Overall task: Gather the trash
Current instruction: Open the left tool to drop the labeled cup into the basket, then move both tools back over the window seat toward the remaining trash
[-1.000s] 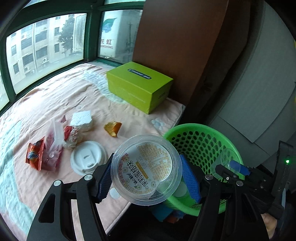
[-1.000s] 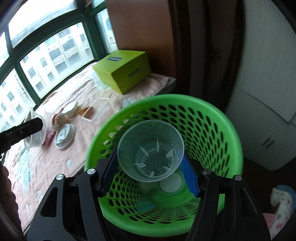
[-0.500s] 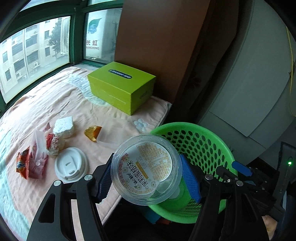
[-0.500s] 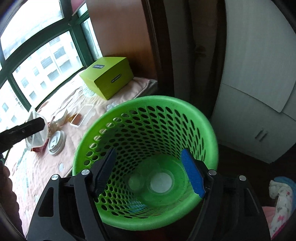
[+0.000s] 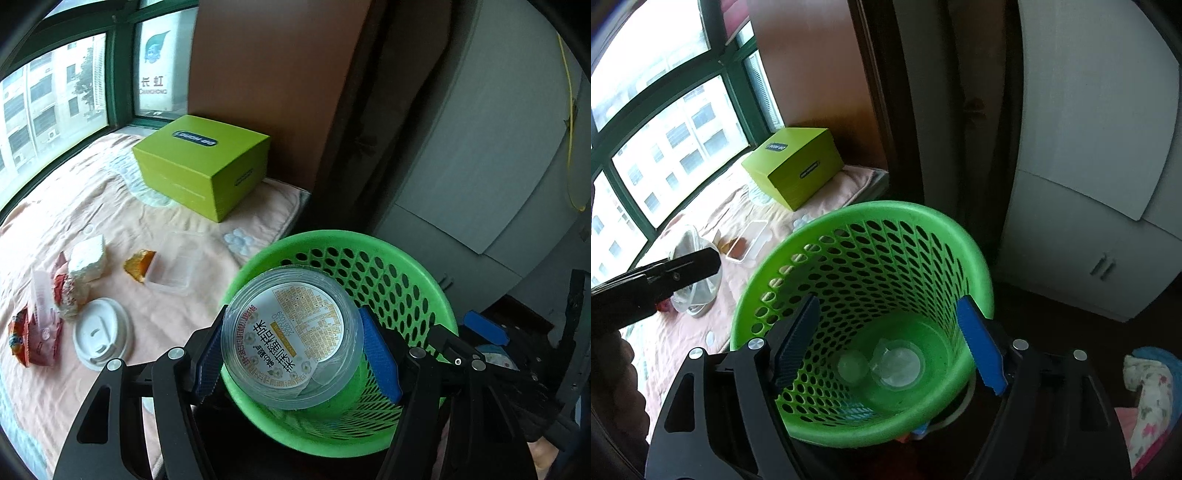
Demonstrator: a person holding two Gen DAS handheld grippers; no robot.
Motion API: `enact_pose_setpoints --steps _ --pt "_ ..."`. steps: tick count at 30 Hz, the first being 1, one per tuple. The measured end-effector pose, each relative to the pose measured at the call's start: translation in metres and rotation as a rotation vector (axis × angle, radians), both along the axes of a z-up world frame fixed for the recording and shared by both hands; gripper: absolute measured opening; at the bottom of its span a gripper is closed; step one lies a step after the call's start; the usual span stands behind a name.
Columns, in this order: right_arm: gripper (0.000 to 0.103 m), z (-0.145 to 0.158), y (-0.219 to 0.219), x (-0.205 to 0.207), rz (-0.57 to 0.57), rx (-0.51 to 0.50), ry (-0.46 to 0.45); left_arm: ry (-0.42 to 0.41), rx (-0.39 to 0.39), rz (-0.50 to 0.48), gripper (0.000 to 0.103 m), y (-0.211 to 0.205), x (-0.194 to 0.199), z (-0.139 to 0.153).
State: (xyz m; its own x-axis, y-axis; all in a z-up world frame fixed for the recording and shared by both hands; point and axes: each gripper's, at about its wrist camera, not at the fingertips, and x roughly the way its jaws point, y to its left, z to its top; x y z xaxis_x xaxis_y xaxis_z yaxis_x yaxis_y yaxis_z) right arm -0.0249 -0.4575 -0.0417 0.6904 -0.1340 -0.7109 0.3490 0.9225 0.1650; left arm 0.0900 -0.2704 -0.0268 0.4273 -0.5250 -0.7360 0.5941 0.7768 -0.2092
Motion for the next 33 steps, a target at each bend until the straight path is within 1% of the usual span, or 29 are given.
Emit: enact_pose_setpoints --steps 7,9,10,16,20,22,28,33 --pt "0.078 0.0 -0.004 -0.004 -0.011 0.004 -0.006 0.015 -0.004 -0.03 0.066 -0.012 -0.002 -0.003" --pt "0.078 0.0 -0.003 -0.005 -0.01 0.005 -0.007 0.019 -0.01 -0.038 0.075 -0.013 -0.002 -0.003" --pt "0.078 0.0 -0.004 -0.005 -0.011 0.005 -0.008 0.017 -0.013 -0.034 0.081 -0.013 -0.002 -0.003" --pt "0.078 0.001 -0.003 -0.005 -0.009 0.008 -0.009 0.007 -0.022 -0.041 0.082 -0.011 -0.004 -0.002" --pt "0.078 0.002 0.002 -0.002 0.007 0.008 -0.008 0.003 -0.02 -0.021 0.082 -0.003 -0.002 -0.001" --pt "0.08 0.002 0.006 0.001 0.019 0.007 -0.009 0.0 -0.019 -0.009 0.082 0.002 0.0 0.0" --pt "0.08 0.005 0.022 0.012 0.068 0.004 -0.01 -0.011 -0.012 0.049 0.083 0.025 0.007 0.001" --pt "0.081 0.007 0.041 0.025 0.13 -0.005 -0.008 -0.009 -0.005 0.11 0.083 0.051 0.016 0.0"
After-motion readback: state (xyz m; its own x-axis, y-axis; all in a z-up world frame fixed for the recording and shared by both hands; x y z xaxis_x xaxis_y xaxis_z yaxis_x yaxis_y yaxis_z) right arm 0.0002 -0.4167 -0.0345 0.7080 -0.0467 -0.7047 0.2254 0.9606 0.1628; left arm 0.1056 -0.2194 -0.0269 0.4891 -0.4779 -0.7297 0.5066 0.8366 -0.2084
